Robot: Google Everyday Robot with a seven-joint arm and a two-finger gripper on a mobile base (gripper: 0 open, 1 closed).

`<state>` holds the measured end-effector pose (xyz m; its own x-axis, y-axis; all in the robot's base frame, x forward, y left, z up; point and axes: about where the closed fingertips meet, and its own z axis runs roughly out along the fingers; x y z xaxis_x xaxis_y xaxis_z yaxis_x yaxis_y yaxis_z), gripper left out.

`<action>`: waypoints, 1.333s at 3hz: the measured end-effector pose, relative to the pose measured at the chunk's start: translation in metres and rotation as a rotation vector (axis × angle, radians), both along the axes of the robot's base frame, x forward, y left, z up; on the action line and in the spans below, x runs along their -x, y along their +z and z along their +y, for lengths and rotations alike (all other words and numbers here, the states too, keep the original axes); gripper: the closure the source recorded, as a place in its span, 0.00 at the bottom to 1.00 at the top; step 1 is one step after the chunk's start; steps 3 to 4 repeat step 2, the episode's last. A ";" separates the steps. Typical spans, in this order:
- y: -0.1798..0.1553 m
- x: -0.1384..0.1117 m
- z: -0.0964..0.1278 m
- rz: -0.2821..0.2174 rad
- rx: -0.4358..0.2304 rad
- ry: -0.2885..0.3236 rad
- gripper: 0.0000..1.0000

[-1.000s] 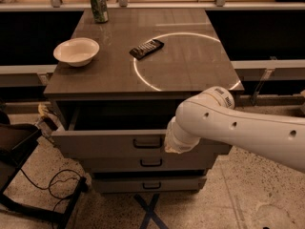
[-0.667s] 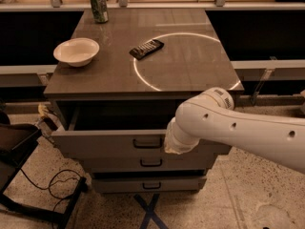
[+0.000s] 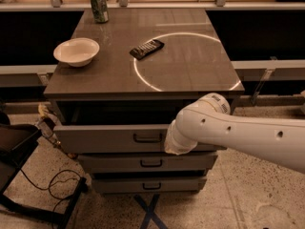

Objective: Close top drawer

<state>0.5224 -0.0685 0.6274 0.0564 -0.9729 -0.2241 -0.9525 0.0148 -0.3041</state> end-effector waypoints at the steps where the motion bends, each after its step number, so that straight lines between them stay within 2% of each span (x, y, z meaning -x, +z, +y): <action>1: -0.020 -0.029 -0.009 -0.018 -0.016 -0.029 1.00; 4: -0.020 -0.029 -0.009 -0.018 -0.016 -0.029 1.00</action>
Offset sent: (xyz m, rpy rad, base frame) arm 0.1116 -0.0371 -0.0532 0.1062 -0.0697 -0.0647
